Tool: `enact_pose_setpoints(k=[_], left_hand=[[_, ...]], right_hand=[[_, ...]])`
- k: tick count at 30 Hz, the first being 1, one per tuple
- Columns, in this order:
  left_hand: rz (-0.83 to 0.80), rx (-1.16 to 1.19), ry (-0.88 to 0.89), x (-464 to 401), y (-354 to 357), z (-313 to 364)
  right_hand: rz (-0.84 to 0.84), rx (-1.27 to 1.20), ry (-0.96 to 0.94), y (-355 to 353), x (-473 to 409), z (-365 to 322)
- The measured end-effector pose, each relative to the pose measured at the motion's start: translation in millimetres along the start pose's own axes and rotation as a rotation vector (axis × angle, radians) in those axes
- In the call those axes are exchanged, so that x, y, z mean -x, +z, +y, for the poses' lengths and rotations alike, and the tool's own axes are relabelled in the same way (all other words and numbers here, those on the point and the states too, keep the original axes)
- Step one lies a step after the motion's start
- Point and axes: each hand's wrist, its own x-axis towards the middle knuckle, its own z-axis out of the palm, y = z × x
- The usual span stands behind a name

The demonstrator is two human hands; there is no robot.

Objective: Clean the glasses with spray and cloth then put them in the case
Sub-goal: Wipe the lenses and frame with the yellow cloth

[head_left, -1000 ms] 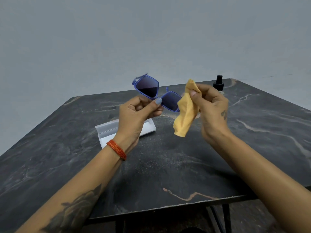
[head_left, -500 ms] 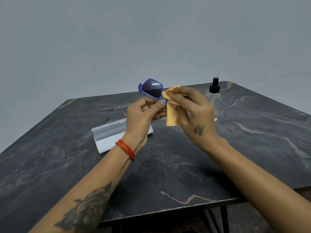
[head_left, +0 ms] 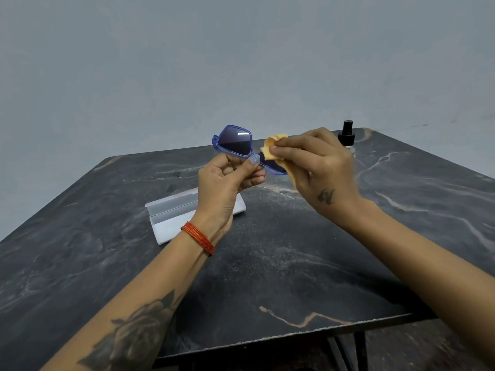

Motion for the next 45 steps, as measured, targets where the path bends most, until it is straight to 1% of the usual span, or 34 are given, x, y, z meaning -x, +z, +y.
enact_pose_setpoints(k=[4, 8, 14, 19, 22, 26, 30, 34, 39, 41, 45], left_hand=[[0.015, 0.003, 0.015, 0, -1, -1], [0.017, 0.005, 0.011, 1, 0, -2], [0.031, 0.015, 0.015, 0, 0, 0], [0.038, 0.012, 0.020, 2, -3, 1], [0.047, 0.004, 0.036, 3, -3, 1], [0.048, -0.021, 0.053, 5, -3, 2], [0.055, -0.040, 0.050, 5, -3, 1], [0.056, -0.026, 0.045, 4, -3, -1], [0.038, -0.055, 0.054, 4, -4, -2], [0.038, -0.056, 0.055, 5, -5, -3], [0.026, -0.067, 0.064, 5, -4, -2]], right_hand=[[-0.004, -0.035, -0.102, 9, -1, -5], [-0.020, -0.060, -0.115, 7, 14, -2], [-0.025, -0.124, -0.056, -2, 17, -1], [0.045, -0.036, 0.046, 5, 15, -6], [0.044, -0.017, 0.073, 10, 17, -12], [-0.012, -0.013, 0.022, 13, 20, -16], [-0.003, -0.071, -0.015, 10, 19, -14], [0.039, -0.098, 0.025, 6, 19, -9], [0.059, -0.024, 0.111, 7, 18, -6], [0.034, -0.001, 0.118, 8, 19, -7], [-0.048, -0.006, 0.061, 11, 21, -11]])
